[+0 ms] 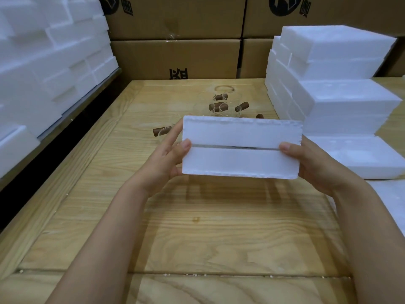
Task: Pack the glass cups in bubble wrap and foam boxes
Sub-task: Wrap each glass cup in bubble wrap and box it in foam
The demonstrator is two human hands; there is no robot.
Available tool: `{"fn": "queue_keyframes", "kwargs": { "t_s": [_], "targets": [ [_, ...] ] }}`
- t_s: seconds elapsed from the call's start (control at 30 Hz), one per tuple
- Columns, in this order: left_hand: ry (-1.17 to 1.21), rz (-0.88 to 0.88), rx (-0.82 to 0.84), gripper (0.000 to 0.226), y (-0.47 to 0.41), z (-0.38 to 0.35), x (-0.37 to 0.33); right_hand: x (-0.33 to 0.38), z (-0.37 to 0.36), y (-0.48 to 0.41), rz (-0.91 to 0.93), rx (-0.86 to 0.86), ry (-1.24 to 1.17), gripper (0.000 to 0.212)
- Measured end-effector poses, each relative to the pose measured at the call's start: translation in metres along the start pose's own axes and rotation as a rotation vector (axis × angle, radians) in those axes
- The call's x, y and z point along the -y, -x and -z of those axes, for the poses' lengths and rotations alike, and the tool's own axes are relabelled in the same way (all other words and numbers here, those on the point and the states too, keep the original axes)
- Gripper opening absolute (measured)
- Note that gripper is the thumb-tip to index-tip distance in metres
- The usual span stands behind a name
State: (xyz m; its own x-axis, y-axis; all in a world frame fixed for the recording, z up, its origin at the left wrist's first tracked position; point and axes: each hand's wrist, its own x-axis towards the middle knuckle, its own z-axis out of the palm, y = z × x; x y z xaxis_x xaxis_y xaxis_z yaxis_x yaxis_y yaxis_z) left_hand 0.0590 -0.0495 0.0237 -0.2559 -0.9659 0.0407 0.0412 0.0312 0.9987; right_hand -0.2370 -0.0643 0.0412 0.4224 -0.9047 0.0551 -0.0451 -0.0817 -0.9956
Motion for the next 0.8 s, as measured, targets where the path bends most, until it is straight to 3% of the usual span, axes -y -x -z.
{"fn": "queue_keyframes", "kwargs": {
  "t_s": [0.23, 0.4, 0.57, 0.8],
  "targets": [
    [0.049, -0.063, -0.022, 0.072, -0.001, -0.003, -0.003, 0.006, -0.006, -0.002, 0.150, -0.032, -0.061, 0.061],
    [0.061, -0.077, -0.036, 0.077, -0.002, -0.004, -0.005, 0.005, -0.012, -0.005, 0.186, -0.066, -0.110, 0.085],
    [0.068, -0.084, -0.026, 0.069, -0.001, -0.001, -0.003, 0.001, -0.014, -0.011, 0.147, -0.177, -0.206, 0.039],
    [0.116, -0.106, 0.002, 0.060, -0.001, -0.001, -0.004, -0.001, -0.013, -0.014, 0.180, -0.210, -0.158, 0.039]
  ]
}}
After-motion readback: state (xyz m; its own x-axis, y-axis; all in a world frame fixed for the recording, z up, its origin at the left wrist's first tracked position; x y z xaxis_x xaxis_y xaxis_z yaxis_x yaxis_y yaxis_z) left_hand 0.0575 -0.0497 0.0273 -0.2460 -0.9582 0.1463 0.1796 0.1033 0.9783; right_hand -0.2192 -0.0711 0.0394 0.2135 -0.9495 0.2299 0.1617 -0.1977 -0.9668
